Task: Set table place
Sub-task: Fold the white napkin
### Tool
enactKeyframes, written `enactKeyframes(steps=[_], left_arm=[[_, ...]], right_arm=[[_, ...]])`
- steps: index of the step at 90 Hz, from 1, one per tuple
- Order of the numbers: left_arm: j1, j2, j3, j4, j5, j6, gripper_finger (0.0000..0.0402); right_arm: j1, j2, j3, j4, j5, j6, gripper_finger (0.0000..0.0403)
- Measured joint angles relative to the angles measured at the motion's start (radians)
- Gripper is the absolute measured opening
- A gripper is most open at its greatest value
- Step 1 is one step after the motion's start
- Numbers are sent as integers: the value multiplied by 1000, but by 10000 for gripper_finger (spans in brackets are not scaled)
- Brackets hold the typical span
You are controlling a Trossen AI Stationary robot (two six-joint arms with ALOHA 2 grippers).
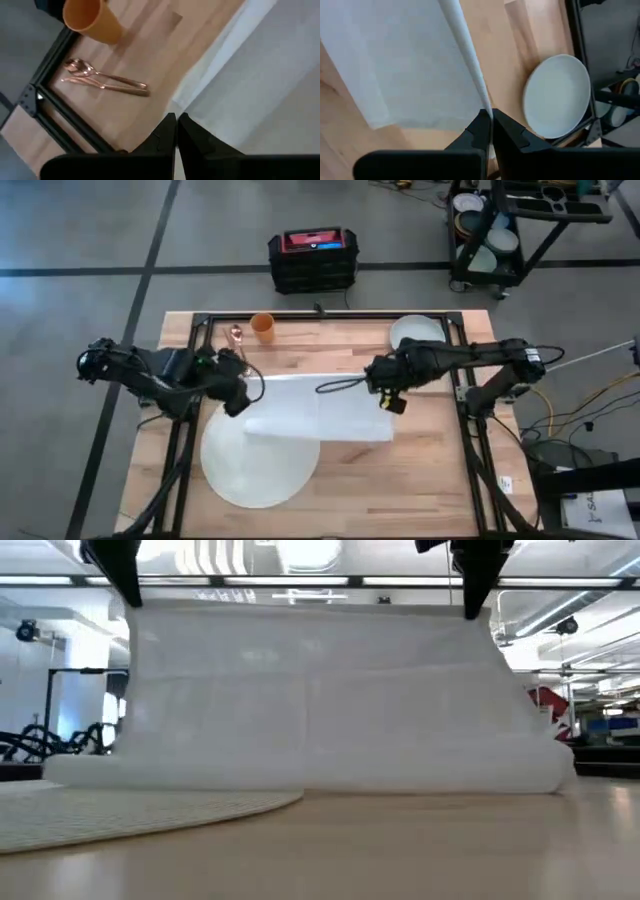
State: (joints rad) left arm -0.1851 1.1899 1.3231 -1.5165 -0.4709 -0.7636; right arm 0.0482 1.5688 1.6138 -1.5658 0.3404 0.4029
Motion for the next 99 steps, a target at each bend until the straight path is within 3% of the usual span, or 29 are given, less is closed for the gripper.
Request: enactKeyframes(steps=[28,99], left_arm=[[78,-11,19,21,0,124,0],[139,-41,23,-29,-115,147,0]], right_arm=[[-82,-3,0,8,0,-12,0],[-232,-5,-2,48,56,-136,0]])
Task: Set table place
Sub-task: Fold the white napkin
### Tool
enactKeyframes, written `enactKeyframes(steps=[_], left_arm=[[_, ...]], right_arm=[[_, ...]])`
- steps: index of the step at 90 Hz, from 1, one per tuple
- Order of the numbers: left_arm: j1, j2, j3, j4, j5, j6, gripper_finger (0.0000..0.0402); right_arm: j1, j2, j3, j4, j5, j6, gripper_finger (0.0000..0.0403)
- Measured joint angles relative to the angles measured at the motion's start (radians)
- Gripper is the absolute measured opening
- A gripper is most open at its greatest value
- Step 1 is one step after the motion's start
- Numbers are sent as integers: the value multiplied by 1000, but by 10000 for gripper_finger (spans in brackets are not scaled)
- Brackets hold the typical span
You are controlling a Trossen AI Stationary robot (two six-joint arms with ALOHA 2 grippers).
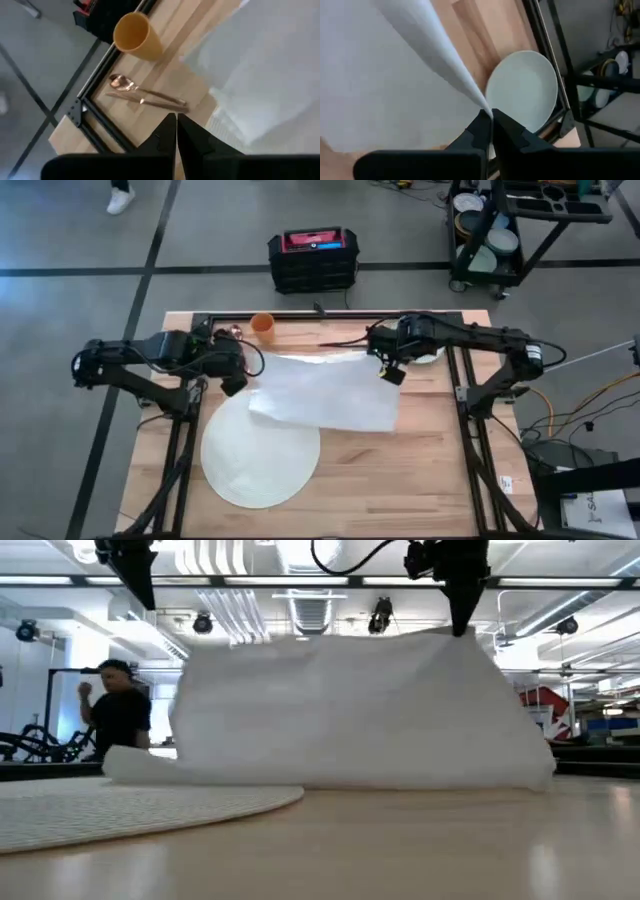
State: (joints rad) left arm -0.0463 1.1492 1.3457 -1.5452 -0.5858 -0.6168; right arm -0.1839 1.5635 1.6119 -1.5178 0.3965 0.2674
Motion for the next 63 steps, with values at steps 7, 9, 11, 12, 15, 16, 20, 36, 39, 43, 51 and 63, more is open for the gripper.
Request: enactKeyframes(steps=[7,9,11,12,15,16,20,36,39,43,51,63], left_arm=[[2,-4,0,0,-1,-2,0],[3,-4,0,0,-1,-2,0],[3,-5,0,0,-1,-2,0],[3,-5,0,-1,-1,-2,0],[3,-6,0,0,-1,-2,0],[3,-6,0,0,-1,-2,0],[3,-6,0,0,-1,-2,0],[3,-7,0,0,-1,1,0],[3,-7,0,0,-1,2,0],[3,-7,0,1,-1,2,0],[3,-7,0,3,-1,2,0],[3,-7,0,4,-1,2,0]], right_arm=[[-15,0,0,7,-1,-12,0],[-20,0,0,7,-1,-17,0],[-23,0,0,8,-2,-18,0],[-25,0,0,9,-2,-19,0],[-28,0,0,12,-2,-22,0],[-29,0,0,12,-3,-24,0],[-30,0,0,14,-3,-28,0],[-28,0,0,32,-26,-34,0],[-28,0,0,34,-30,-34,0],[-28,0,0,35,-30,-33,0],[-28,0,1,35,-34,-33,0],[-28,0,1,36,-37,-34,0]])
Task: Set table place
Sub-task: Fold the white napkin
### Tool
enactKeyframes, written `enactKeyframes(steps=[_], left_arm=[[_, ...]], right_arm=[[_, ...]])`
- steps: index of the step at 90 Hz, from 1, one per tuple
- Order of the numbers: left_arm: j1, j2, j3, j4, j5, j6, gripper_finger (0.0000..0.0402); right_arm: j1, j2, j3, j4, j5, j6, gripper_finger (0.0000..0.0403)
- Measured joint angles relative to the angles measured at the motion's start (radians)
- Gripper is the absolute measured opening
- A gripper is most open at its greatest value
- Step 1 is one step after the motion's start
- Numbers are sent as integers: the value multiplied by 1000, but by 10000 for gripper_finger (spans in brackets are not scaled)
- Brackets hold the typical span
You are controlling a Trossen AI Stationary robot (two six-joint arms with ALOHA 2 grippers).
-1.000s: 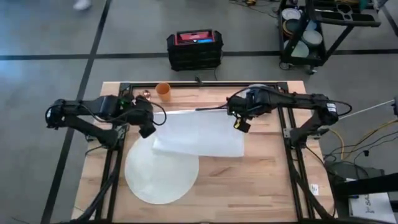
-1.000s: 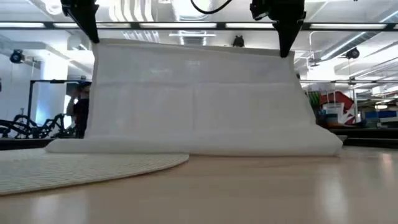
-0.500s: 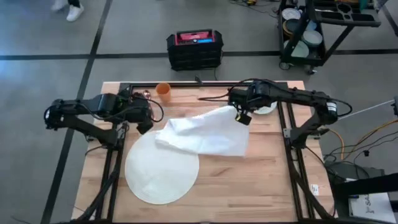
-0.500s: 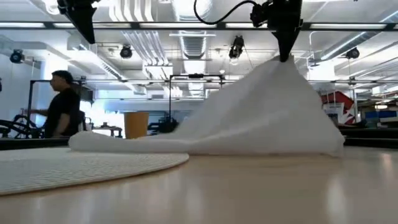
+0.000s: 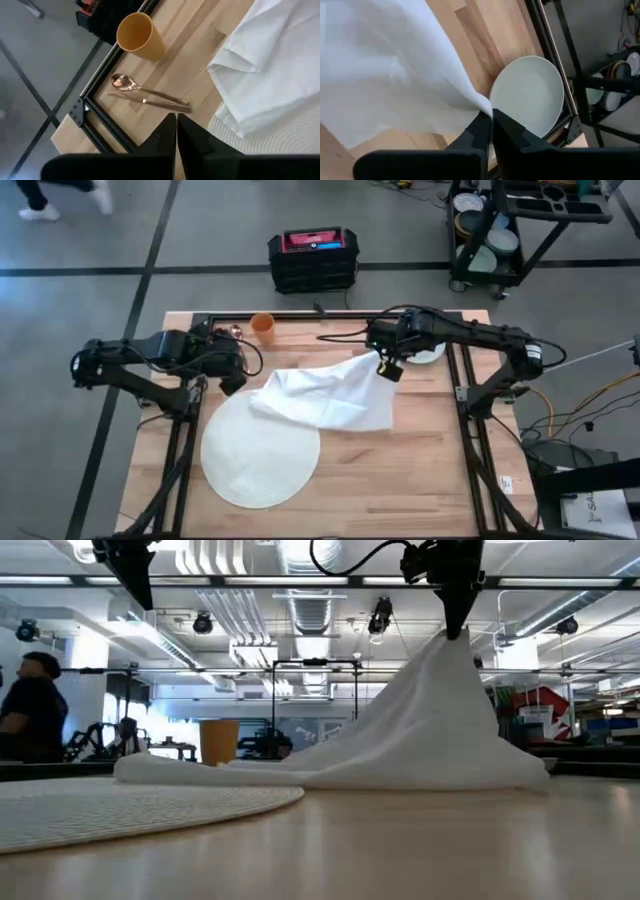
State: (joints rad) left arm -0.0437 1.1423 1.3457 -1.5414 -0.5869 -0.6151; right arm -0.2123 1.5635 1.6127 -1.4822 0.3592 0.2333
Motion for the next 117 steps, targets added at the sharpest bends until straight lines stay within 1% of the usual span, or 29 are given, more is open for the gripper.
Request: enactKeyframes(steps=[24,45,54,62,73,85,103,117], left_arm=[[0,0,0,0,0,0,0],[0,0,0,2,2,0,0],[0,0,0,34,51,4,0],[0,0,0,84,117,24,0],[0,4,0,127,148,38,0],[0,11,-5,128,151,38,0],[0,11,-34,133,197,57,0],[0,15,-68,150,264,54,0]], right_arm=[[0,0,0,1,-3,-3,0],[13,1,0,8,-83,-10,0],[38,1,1,8,-120,-13,0],[75,1,1,32,-182,-40,0],[159,1,2,78,-253,-47,0],[278,1,2,116,-301,11,0],[506,1,2,211,-450,129,0],[674,30,-3,221,-475,242,0]])
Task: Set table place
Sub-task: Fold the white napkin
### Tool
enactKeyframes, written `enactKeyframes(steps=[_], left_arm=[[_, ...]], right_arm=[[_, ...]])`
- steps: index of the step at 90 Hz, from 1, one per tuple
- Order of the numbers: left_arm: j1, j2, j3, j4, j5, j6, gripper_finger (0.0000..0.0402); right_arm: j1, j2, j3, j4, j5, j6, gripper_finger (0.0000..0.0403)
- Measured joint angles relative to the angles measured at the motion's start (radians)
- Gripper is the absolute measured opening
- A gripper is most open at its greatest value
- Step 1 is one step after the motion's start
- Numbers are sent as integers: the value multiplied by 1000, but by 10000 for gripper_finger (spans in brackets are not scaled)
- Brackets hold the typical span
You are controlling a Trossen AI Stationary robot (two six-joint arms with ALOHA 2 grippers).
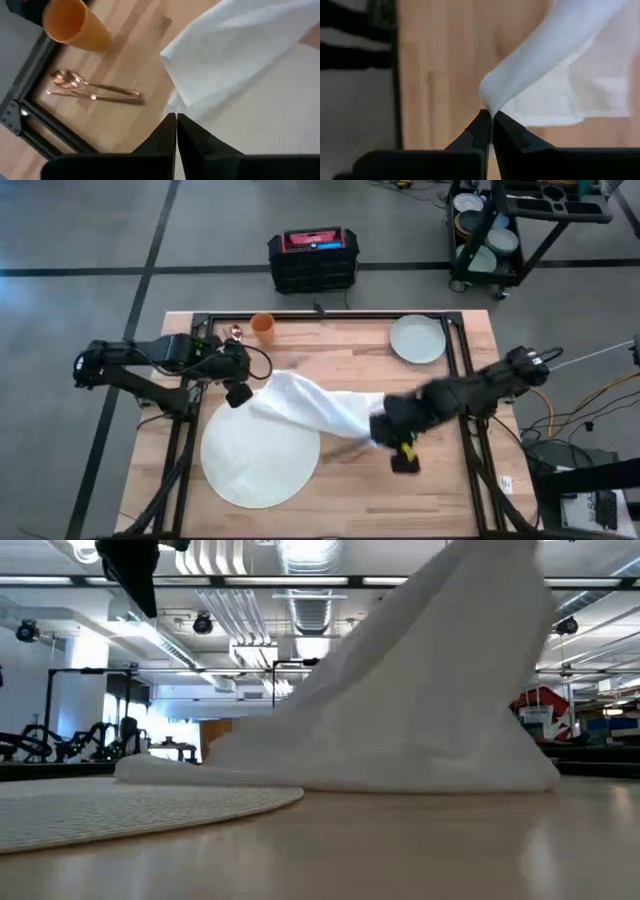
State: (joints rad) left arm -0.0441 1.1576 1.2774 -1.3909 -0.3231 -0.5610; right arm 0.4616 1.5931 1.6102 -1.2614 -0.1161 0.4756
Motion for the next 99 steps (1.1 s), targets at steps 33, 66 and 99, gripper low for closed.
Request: enactKeyframes(steps=[33,66,99], left_arm=[[-30,13,-163,428,378,-99,0],[-227,24,-270,648,389,-284,0],[-309,34,-575,915,189,-641,0]], right_arm=[[81,108,-11,17,26,40,0],[-104,64,-12,-48,203,2,0],[-228,27,-12,-43,257,-90,0]])
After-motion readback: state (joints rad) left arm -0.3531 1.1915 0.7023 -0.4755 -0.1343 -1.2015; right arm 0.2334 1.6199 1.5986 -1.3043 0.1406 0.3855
